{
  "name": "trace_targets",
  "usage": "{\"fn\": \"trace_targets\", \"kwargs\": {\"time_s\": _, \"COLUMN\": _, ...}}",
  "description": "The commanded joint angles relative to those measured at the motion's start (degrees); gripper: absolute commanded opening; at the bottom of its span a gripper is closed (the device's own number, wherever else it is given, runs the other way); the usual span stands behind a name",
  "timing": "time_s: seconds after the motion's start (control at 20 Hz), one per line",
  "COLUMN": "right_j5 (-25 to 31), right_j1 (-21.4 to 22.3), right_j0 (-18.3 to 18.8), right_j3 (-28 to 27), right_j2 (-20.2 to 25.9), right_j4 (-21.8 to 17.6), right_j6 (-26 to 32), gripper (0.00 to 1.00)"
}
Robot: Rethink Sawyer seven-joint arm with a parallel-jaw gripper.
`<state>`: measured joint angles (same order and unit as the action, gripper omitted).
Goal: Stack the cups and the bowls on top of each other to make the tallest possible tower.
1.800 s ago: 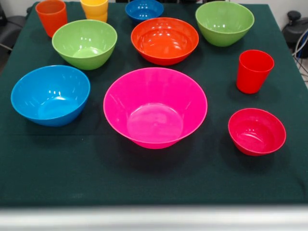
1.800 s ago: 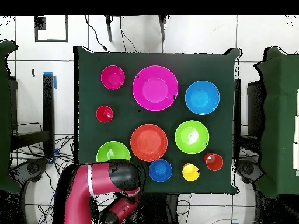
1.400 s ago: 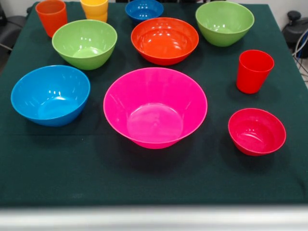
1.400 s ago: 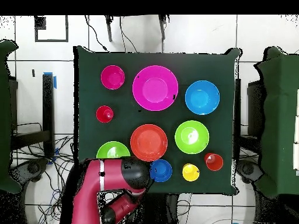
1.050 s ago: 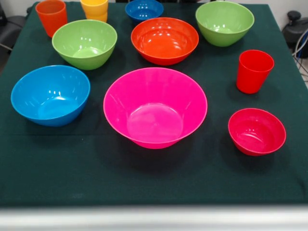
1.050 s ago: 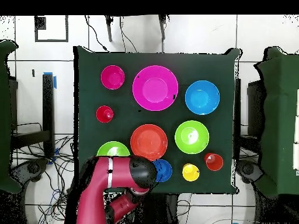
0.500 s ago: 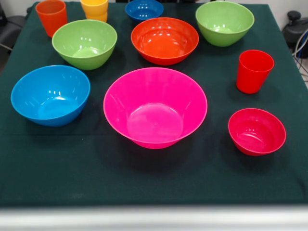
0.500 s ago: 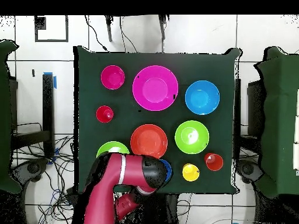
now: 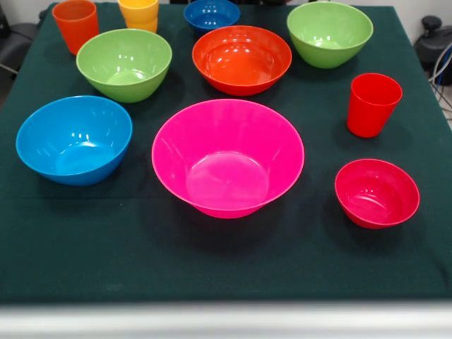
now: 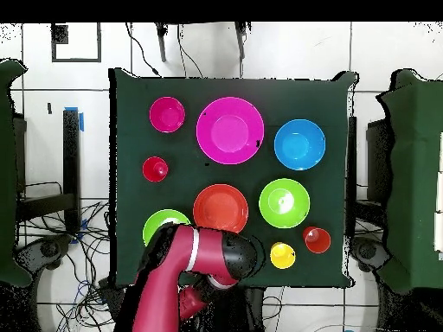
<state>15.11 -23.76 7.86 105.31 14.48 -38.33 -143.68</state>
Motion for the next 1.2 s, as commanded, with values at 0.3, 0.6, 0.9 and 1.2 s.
{"fn": "trace_targets", "kwargs": {"time_s": 0.3, "right_j5": 9.95, "right_j1": -7.60, "right_j0": 4.84, "right_j3": -24.58, "right_j2": -4.01, "right_j4": -7.57, "right_j6": 20.14, "gripper": 1.00}}
{"fn": "trace_targets", "kwargs": {"time_s": 0.6, "right_j5": 9.40, "right_j1": -9.76, "right_j0": 4.16, "right_j3": -28.21, "right_j2": -4.05, "right_j4": -6.79, "right_j6": 18.92, "gripper": 1.00}}
{"fn": "trace_targets", "kwargs": {"time_s": 0.9, "right_j5": 10.96, "right_j1": -11.82, "right_j0": 5.28, "right_j3": -31.45, "right_j2": -3.50, "right_j4": -6.31, "right_j6": 21.34, "gripper": 1.00}}
{"fn": "trace_targets", "kwargs": {"time_s": 1.2, "right_j5": 11.64, "right_j1": -12.53, "right_j0": 6.16, "right_j3": -32.52, "right_j2": -3.15, "right_j4": -6.43, "right_j6": 23.01, "gripper": 1.00}}
